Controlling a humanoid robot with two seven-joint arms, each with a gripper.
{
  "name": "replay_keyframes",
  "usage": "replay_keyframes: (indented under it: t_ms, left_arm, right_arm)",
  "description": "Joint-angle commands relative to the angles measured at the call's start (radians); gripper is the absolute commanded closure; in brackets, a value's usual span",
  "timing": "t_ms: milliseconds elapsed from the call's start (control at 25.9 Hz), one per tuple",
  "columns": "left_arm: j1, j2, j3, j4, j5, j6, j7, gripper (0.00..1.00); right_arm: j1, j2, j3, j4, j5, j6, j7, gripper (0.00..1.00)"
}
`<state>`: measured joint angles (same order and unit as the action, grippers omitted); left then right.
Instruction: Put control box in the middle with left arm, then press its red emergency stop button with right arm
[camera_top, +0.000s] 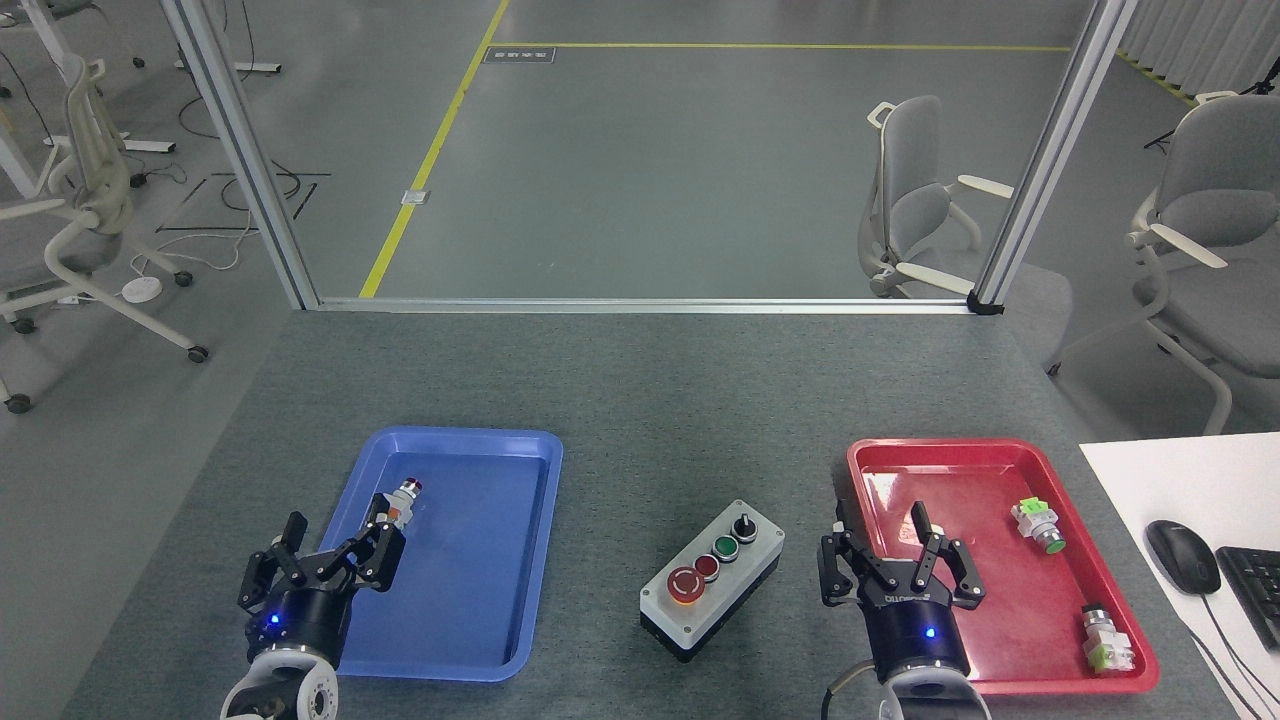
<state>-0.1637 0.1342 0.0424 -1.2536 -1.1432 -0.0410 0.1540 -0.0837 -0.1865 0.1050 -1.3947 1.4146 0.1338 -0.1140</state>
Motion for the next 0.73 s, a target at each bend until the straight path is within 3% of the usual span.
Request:
replay_keyframes:
  t_ms: [0, 193, 696]
  left_arm:
    - [0.000, -0.002, 0.001, 0.002, 0.007, 0.000, 0.002, 0.01]
    - [0.000, -0.002, 0.001, 0.000, 0.007, 0.000, 0.002, 0.01]
    - [-0.002, -0.002, 0.001, 0.000, 0.007, 0.000, 0.002, 0.01]
  right_arm:
    - [0.018, -0.013, -0.048, -0.017, 0.000, -0.005, 0.013, 0.03]
    - [0.031, -0.041, -0.070, -0.027, 0.000, -0.007, 0.017, 0.02]
    - [0.045, -0.039, -0.080, -0.030, -0.002, -0.016, 0.016, 0.02]
